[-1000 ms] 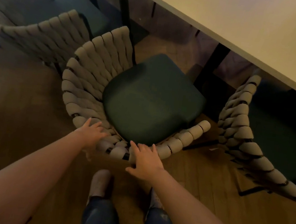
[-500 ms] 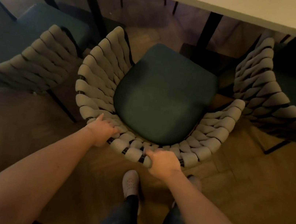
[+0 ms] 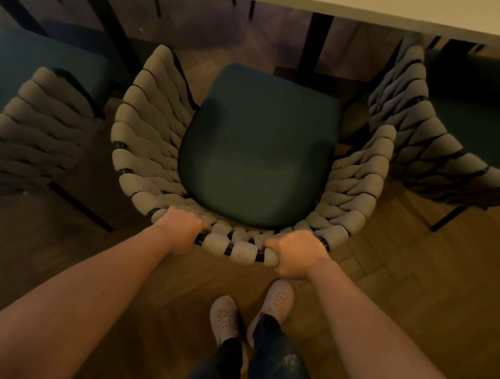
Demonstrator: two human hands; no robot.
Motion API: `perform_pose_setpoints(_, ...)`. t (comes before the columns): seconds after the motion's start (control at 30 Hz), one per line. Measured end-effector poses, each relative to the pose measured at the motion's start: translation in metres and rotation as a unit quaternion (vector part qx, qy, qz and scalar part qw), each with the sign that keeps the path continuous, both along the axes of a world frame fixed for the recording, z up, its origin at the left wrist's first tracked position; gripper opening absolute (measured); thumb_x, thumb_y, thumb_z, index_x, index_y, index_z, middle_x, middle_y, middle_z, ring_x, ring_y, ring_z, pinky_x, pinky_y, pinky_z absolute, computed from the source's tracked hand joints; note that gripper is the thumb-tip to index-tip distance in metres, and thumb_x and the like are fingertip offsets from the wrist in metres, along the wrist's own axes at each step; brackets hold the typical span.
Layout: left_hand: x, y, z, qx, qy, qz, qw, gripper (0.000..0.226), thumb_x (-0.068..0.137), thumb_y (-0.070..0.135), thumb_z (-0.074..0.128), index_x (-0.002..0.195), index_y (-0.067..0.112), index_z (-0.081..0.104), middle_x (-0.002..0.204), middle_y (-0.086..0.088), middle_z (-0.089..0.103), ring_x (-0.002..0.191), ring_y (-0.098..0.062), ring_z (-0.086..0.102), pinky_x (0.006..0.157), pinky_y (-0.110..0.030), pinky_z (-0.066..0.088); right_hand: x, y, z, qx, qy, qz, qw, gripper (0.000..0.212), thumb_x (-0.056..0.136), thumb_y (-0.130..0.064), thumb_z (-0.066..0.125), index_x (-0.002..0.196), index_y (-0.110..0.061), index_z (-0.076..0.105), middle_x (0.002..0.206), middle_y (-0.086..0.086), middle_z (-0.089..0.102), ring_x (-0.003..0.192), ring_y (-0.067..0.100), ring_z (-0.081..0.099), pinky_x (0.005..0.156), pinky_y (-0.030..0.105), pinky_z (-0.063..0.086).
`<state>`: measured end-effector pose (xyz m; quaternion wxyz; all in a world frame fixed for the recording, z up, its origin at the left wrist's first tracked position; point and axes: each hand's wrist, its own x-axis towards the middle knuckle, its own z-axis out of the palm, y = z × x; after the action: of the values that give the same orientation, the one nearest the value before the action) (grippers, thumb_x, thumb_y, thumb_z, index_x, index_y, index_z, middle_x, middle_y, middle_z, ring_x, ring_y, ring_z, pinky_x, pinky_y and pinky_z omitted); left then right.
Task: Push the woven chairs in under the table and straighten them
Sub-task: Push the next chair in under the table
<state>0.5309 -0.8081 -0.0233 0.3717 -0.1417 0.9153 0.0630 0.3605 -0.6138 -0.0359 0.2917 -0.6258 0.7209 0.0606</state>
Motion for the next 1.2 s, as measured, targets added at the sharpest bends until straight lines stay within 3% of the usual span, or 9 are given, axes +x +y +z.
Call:
perform_pose_setpoints(0.27,-0.035,-0.003,0.000,0.011,0.064,0.036,0.997,0.037,0.094,0.022,0.053,0.130,0.030,0.051,0.111,0.003,0.060,0.103,-0.015,0.056,0.098,-0.038,0.042,-0.052,-0.016,-0.001,0.020,0.013,0.005,1.000,0.017,0.086,-0.031,0.061,0.101,-0.034,0.056,0.086,-0.010,0.063,0.079,0.011,0.061,0.072,0.027,0.051)
perform_pose_setpoints(0.53,-0.047,-0.010,0.000,0.016,0.043,0.029,0.999,0.038,0.094,0.023,0.054,0.131,0.028,0.050,0.113,0.001,0.060,0.101,-0.015,0.056,0.094,-0.036,0.046,-0.067,-0.023,-0.005,-0.001,0.001,0.023,1.000,0.019,0.087,-0.034,0.060,0.106,-0.031,0.058,0.082,-0.012,0.059,0.073,0.009,0.057,0.068,0.023,0.047)
perform_pose_setpoints(0.7,-0.049,-0.011,0.000,0.019,0.046,0.020,0.999,0.041,0.094,0.026,0.054,0.134,0.028,0.049,0.117,0.000,0.059,0.104,-0.017,0.056,0.095,-0.037,0.046,-0.070,-0.023,-0.006,0.000,-0.006,0.023,1.000,0.033,0.085,-0.062,0.056,0.101,-0.032,0.058,0.086,-0.012,0.063,0.077,0.009,0.061,0.069,0.024,0.050)
perform_pose_setpoints(0.77,-0.046,-0.012,0.000,0.030,0.056,0.023,0.998,0.043,0.092,0.030,0.057,0.135,0.028,0.048,0.120,0.000,0.059,0.107,-0.017,0.055,0.098,-0.036,0.043,-0.068,-0.017,-0.007,-0.024,0.001,0.013,1.000,0.051,0.083,-0.074,0.042,0.103,-0.030,0.061,0.087,-0.010,0.065,0.080,0.009,0.062,0.083,0.030,0.051)
perform_pose_setpoints(0.87,-0.039,-0.014,0.005,0.057,0.077,0.038,0.995,0.060,0.088,0.058,0.055,0.138,0.027,0.047,0.132,0.002,0.057,0.123,-0.016,0.051,0.114,-0.042,0.024,-0.058,0.009,-0.012,-0.175,0.046,-0.065,0.981,0.066,0.089,-0.072,0.026,0.109,-0.024,0.067,0.099,-0.004,0.070,0.100,0.016,0.064,0.108,0.046,0.036)
perform_pose_setpoints(1.0,-0.013,-0.016,0.010,0.086,0.221,0.203,0.950,0.082,0.081,0.079,0.023,0.128,0.024,0.060,0.136,0.000,0.057,0.135,-0.016,0.041,0.119,-0.045,-0.001,-0.034,0.037,-0.017,-0.259,0.055,-0.303,0.915,0.051,0.101,-0.049,0.031,0.117,-0.016,0.066,0.136,0.013,0.056,0.136,0.028,0.040,0.117,0.048,0.022)
perform_pose_setpoints(1.07,0.002,-0.021,0.004,0.016,0.312,0.288,0.906,0.062,0.089,0.065,0.041,0.124,0.018,0.063,0.144,-0.009,0.048,0.144,-0.024,0.027,0.118,-0.047,0.000,-0.021,0.039,-0.016,-0.257,0.053,-0.441,0.858,0.047,0.096,-0.044,0.050,0.133,-0.015,0.054,0.151,0.014,0.037,0.143,0.029,0.026,0.116,0.048,0.024)
perform_pose_setpoints(1.13,0.009,-0.028,0.000,-0.060,0.351,0.383,0.852,0.055,0.091,0.044,0.060,0.136,0.012,0.053,0.155,-0.015,0.028,0.148,-0.029,0.013,0.118,-0.046,0.001,-0.008,0.030,-0.006,-0.232,-0.049,-0.607,0.759,0.071,0.091,-0.044,0.061,0.150,-0.019,0.030,0.159,0.009,0.019,0.146,0.026,0.019,0.114,0.042,0.026)
perform_pose_setpoints(1.2,0.007,-0.037,0.003,-0.048,0.354,0.508,0.784,0.076,0.089,0.032,0.067,0.150,0.009,0.028,0.160,-0.016,0.013,0.148,-0.031,0.008,0.120,-0.048,0.008,-0.003,0.015,0.004,-0.239,-0.221,-0.716,0.617,0.089,0.089,-0.038,0.067,0.155,-0.022,0.011,0.159,0.005,0.021,0.144,0.023,0.024,0.114,0.041,0.027)
